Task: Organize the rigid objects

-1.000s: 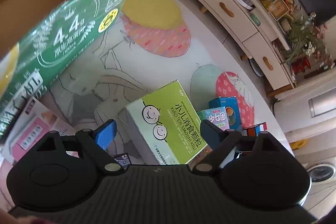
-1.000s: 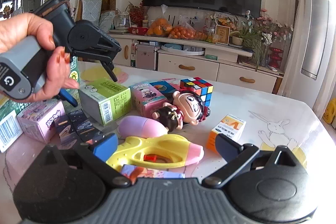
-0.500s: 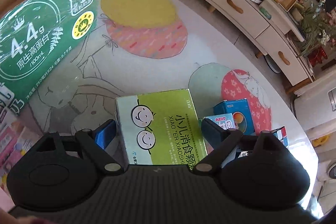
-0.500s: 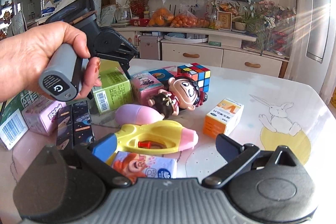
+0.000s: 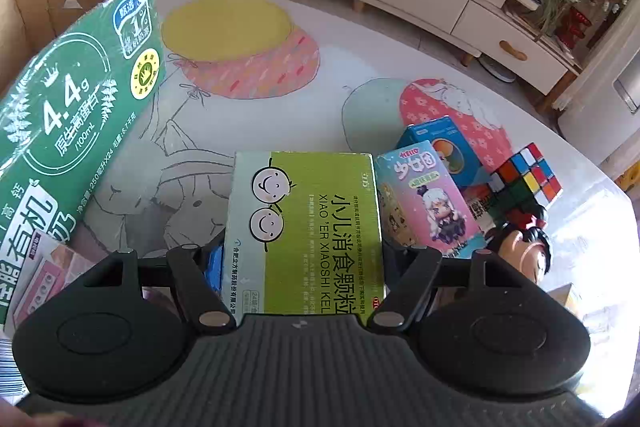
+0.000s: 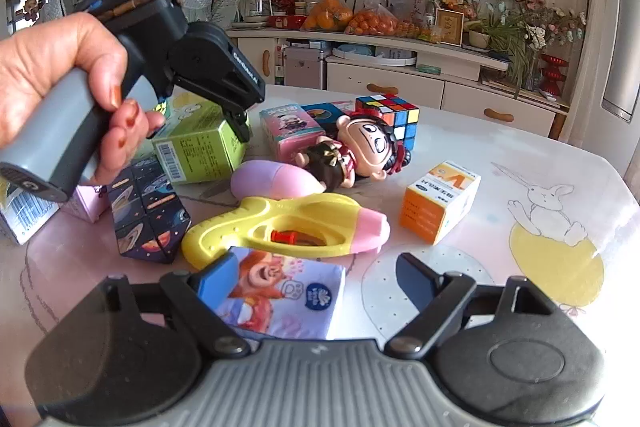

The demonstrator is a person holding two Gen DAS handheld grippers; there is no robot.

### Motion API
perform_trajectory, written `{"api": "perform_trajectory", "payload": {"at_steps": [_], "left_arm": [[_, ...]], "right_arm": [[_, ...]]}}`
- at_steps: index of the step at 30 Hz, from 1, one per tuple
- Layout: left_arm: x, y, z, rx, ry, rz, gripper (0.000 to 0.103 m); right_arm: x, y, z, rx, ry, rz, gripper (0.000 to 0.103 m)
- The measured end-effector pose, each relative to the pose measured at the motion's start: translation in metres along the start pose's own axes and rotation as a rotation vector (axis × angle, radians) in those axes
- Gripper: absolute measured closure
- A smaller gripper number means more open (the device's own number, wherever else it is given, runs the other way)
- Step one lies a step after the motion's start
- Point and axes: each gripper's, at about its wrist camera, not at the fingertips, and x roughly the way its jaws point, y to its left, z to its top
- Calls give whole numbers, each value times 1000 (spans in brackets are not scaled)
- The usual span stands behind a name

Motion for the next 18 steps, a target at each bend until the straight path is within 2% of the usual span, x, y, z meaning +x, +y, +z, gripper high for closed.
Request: {"api": "perform_trajectory", "payload": {"at_steps": [5,7,10,14,18], "left_arm": [[-38,7,-18,92,-85,-38,15],[-52,10,-28,129,-115,-48,15],[-68,20,-41,157,-163,-58,15],[-89,29,-63,192,-220,-56,15],[-99,34,-76,244,-267,-46,15]], "right_arm": [[1,0,-4,27,8,36,16],[1,-1,-6,51,12,52,14],[4,-1,-8,79,16,41,6],[7,3,-11,107,39,64,4],[10,21,-15,24,37,11,7]]}}
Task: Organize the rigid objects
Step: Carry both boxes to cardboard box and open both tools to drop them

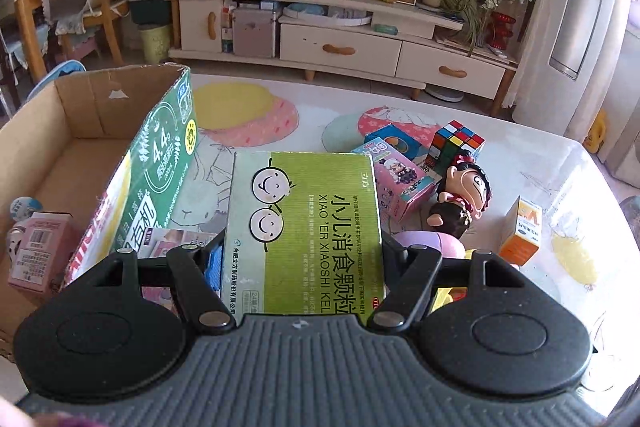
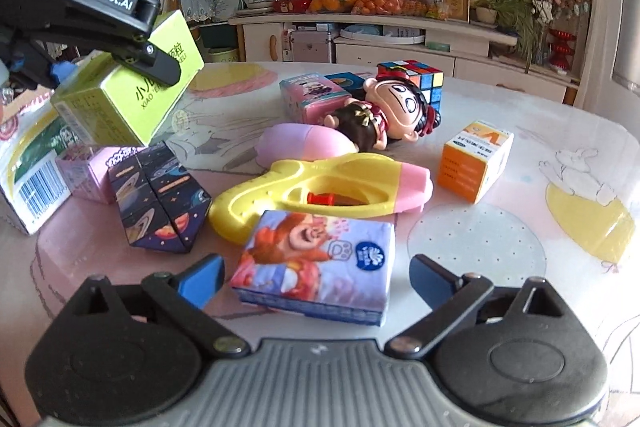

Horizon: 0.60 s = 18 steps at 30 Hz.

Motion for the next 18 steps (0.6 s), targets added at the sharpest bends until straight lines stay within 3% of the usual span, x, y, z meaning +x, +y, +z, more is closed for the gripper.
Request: {"api": "perform_trajectory", "payload": {"at_steps": [4,6,18], "left_arm": [[-5,1,-6,39,-25,16,15],[3,0,-1,54,-33,26,15],[-17,14,3,104,-136,64,15]], "right_arm": [[3,7,-2,-18,-9,-40,16],[2,7,-2,-2,-18,-50,26],[-14,11,3,36,-57,-176,30]]}}
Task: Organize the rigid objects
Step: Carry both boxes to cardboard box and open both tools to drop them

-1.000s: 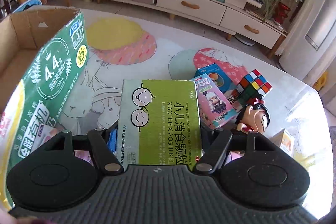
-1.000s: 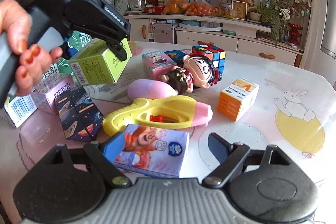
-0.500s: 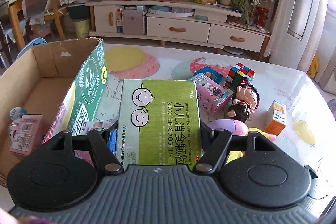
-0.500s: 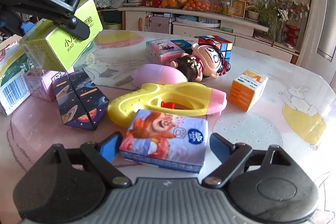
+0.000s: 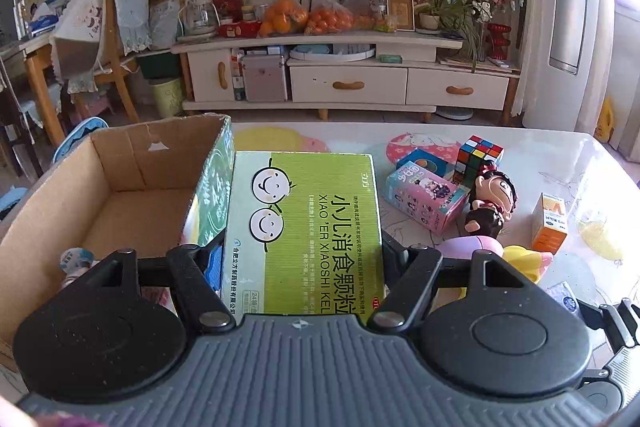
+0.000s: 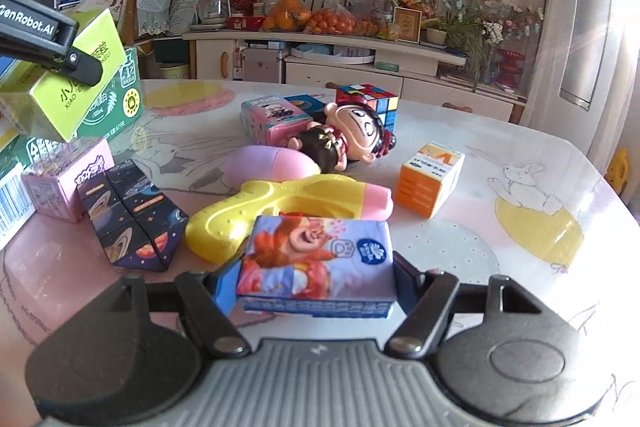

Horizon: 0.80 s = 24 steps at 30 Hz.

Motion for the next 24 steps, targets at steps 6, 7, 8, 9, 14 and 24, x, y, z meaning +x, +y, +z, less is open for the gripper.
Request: {"api": "perform_trajectory", "payload": {"at_steps": [6,7,8,9,14,24], "left_arm": [[-11,15,5,-8,-51,20,15],[-12,18,5,-11,-59,24,15],[-14,21,6,-15,-66,27,15],[-16,24,7,-21,-73,30,15],[-24,45,9,-41,-113,72,14],[-17,98,14,-122,-114,181,14]], "right_arm": [[-19,9,13,-7,-51,-26,30],[-22,13,16,-12,-61,-24,30],[-25,17,19,-20,-70,-20,30],[-27,22,21,-30,-77,-16,30],[-35,56,38,-96,-120,32,30],[-38,127,88,-199,-232,138,30]]}}
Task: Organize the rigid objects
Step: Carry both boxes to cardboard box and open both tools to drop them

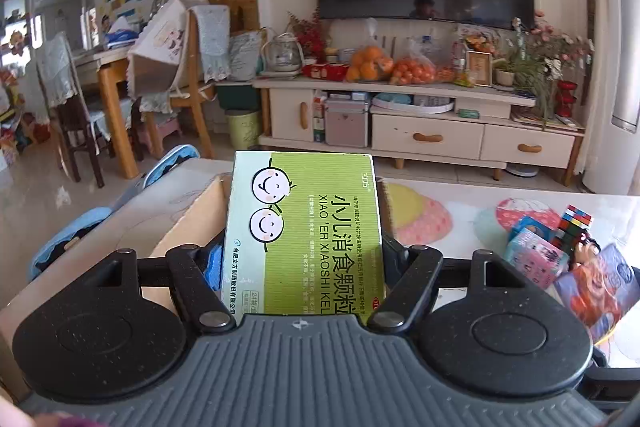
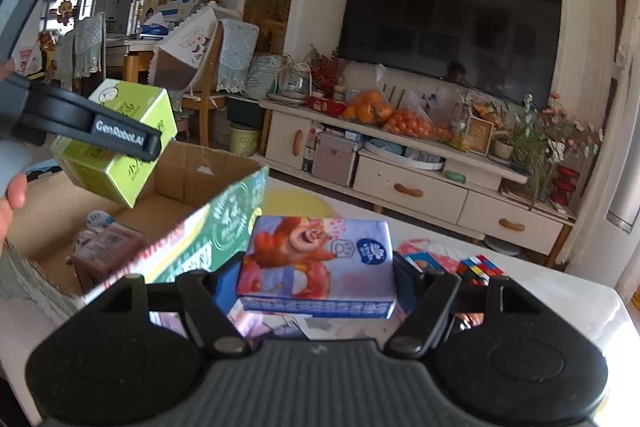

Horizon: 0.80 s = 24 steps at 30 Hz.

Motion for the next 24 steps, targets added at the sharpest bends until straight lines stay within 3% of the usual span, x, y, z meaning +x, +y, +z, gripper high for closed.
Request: {"api": "perform_trajectory", "payload": {"at_steps": [9,14,21,24], "left_arm": [[20,38,12,-104,54,44,14],[29,57,14,-171,104,49,14],[37,56,14,-210,157,39,14],[36,56,14,-223,174,23,6]], "right_arm": [[40,53,36,-137,-68,103,30],[63,75,41,-238,-64,137,30],[87,91,38,-330,-25,146,28],[87,94,36,-337,-25,147,22]]}}
